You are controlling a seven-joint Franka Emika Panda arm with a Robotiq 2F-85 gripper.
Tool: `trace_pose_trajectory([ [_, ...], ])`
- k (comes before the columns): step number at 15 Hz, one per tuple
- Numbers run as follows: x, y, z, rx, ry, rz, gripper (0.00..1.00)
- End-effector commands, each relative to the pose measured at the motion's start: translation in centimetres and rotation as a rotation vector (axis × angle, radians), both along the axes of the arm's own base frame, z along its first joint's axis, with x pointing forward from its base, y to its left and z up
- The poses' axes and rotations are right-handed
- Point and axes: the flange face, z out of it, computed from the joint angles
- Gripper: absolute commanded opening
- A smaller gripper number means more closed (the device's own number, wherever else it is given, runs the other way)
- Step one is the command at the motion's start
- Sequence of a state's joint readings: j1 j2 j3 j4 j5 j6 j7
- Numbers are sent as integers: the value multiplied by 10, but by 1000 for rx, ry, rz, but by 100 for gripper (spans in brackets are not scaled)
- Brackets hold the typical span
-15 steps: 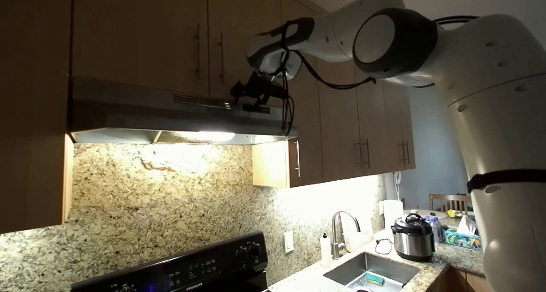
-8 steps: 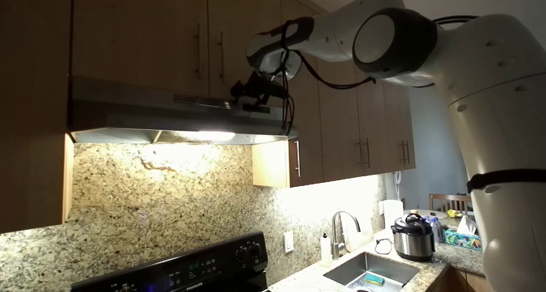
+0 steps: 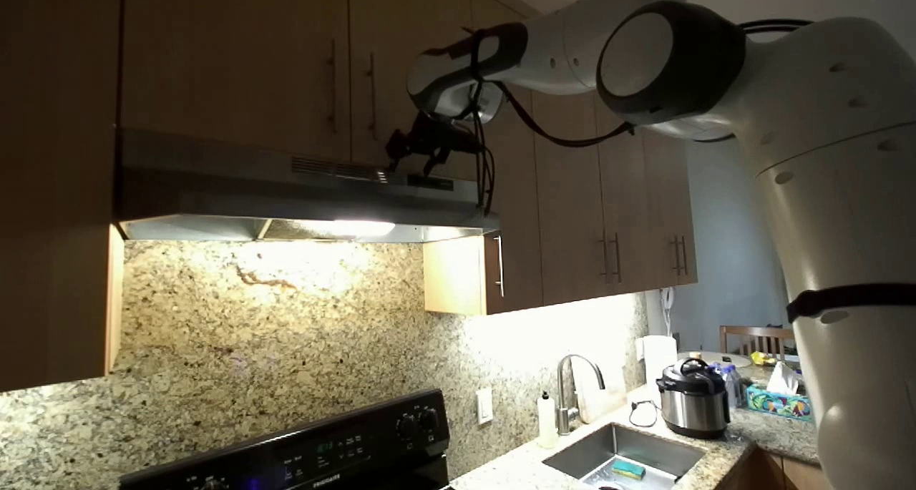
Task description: Switch on the stove the light
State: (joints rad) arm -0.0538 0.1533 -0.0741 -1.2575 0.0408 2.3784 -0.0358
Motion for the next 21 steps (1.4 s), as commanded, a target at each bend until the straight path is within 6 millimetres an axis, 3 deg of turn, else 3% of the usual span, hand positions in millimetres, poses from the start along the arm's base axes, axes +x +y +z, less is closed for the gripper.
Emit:
trace_pose_trajectory([
  [1, -19, 22, 16, -15, -18, -73, 100],
  [6, -33, 56, 20, 6, -11, -216, 100],
  [11, -51, 82, 11, 48, 23, -325, 100],
  [21, -131, 76, -28, 174, 173, -429, 100],
])
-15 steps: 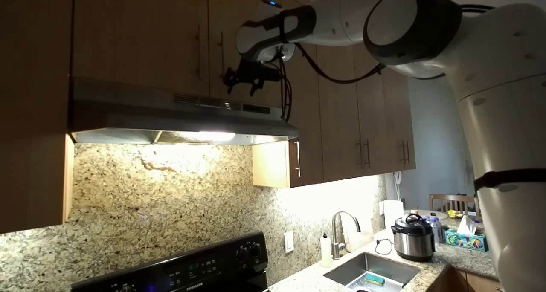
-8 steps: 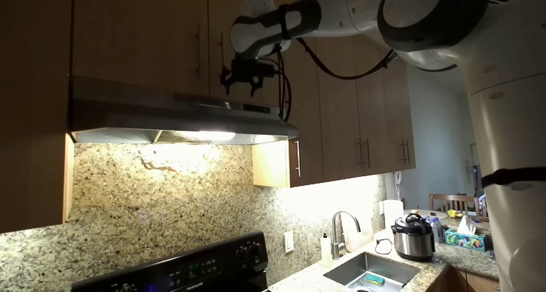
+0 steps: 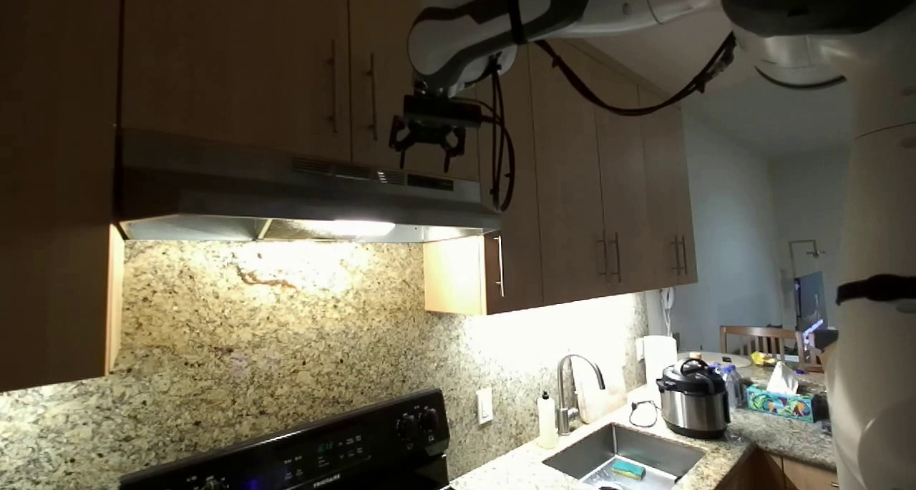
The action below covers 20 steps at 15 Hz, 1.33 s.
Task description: Switch on the stove the light
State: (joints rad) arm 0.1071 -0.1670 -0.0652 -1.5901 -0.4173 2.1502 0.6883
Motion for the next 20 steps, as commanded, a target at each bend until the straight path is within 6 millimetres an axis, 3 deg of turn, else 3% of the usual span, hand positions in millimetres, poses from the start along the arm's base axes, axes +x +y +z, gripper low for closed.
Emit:
trace_pose_trajectory([
  [1, -46, -1, -27, 73, 74, -19, 100],
  [6, -95, -8, -61, 140, 143, 11, 100],
  [10, -125, -26, -84, 68, 210, 45, 100],
  [11, -105, -17, -74, 106, 184, 38, 100],
  [16, -120, -26, -82, 89, 196, 34, 100],
  [20, -114, -5, -88, 24, 261, 100, 100],
])
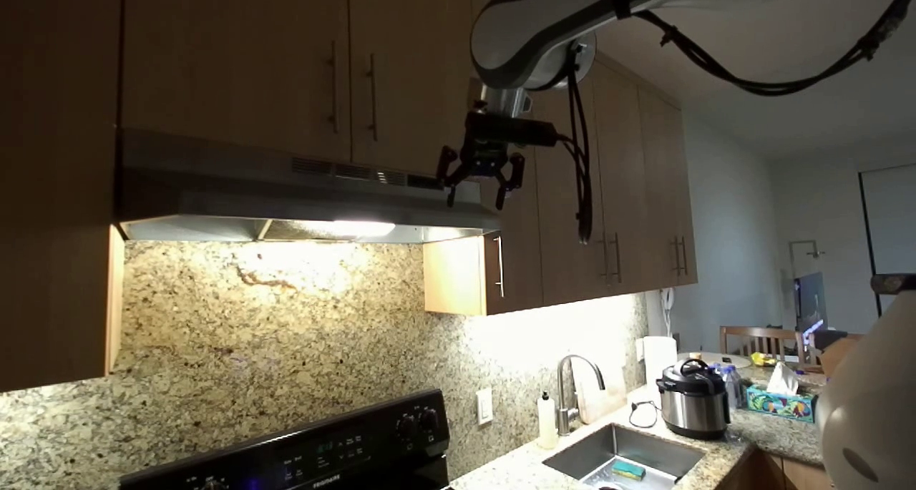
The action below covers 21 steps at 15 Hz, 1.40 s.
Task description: Switch on the stove the light
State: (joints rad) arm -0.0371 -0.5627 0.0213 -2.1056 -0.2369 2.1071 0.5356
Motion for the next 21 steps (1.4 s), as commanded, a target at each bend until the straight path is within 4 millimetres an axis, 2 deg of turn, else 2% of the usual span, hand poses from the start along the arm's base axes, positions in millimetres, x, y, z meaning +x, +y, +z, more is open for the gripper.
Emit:
trace_pose_trajectory([
  [1, 8, 18, -14, -31, 76, 73, 100],
  [6, 16, 48, -60, -19, 241, 174, 100],
  [11, 26, 63, -98, 45, 318, 262, 100],
  [16, 37, 53, -143, 72, 412, 205, 100],
  [21, 25, 42, -182, 120, 515, 227, 100],
])
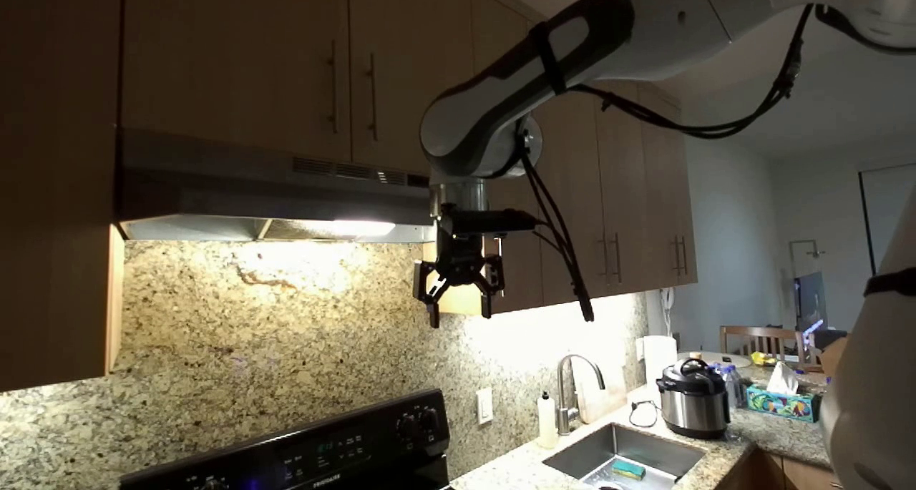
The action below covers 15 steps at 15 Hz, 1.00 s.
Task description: Switch on the stove the light
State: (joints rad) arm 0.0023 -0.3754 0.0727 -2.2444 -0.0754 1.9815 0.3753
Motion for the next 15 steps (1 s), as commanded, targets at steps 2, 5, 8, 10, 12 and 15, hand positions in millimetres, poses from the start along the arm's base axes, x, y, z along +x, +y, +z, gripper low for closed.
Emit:
trace_pose_trajectory([
  [2, -19, -3, -19, 71, 34, 55, 100],
  [5, -25, -2, -26, 76, 19, 83, 100],
  [8, -28, -3, -34, 64, 8, 84, 100],
  [10, -20, -2, -32, 52, 27, 55, 100],
  [12, -22, -2, -36, 52, 23, 55, 100],
  [15, -22, -2, -36, 52, 23, 55, 100],
])
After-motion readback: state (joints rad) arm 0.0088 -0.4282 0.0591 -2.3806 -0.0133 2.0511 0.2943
